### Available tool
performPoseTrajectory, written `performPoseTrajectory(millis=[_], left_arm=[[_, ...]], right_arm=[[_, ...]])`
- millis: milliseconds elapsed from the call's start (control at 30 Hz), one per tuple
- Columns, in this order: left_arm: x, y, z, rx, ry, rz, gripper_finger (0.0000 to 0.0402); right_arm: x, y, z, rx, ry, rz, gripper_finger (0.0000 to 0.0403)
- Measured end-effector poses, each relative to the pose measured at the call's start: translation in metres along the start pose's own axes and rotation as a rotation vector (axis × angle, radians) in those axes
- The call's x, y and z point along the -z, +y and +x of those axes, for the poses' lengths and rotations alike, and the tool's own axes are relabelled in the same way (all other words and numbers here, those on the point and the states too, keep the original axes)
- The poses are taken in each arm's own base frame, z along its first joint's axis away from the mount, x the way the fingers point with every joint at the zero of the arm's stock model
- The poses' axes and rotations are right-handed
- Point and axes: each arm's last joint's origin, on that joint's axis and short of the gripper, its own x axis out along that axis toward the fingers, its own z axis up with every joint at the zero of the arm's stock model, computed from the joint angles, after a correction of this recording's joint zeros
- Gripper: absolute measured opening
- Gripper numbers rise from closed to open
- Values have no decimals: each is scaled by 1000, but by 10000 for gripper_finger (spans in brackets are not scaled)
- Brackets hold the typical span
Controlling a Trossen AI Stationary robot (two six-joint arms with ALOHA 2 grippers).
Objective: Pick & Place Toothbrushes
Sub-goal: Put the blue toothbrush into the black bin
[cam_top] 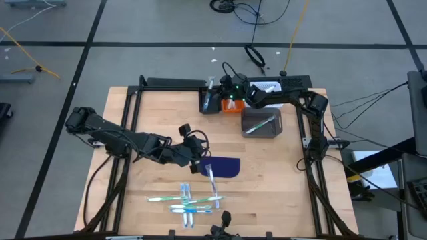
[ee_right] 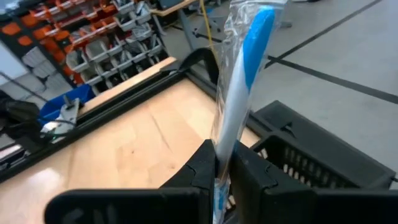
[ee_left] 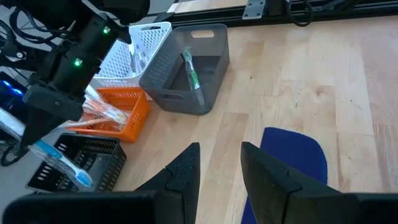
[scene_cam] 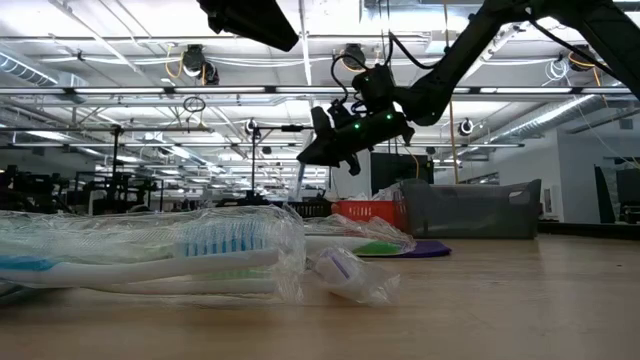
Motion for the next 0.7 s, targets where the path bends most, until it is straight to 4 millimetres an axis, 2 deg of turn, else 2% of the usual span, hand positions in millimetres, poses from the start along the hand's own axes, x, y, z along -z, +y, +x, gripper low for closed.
performPoseTrajectory(millis=[233,500,700], left_arm=[[0,2,1,-6,1,-12,118],[0,2,1,-5,1,-17,118],[0,2,1,-5,1,-18,118]], right_arm=[[2,3,1,-3,13,-24,29],[4,2,1,51,21,-42,112],[5,-2,0,91,25,-54,158]])
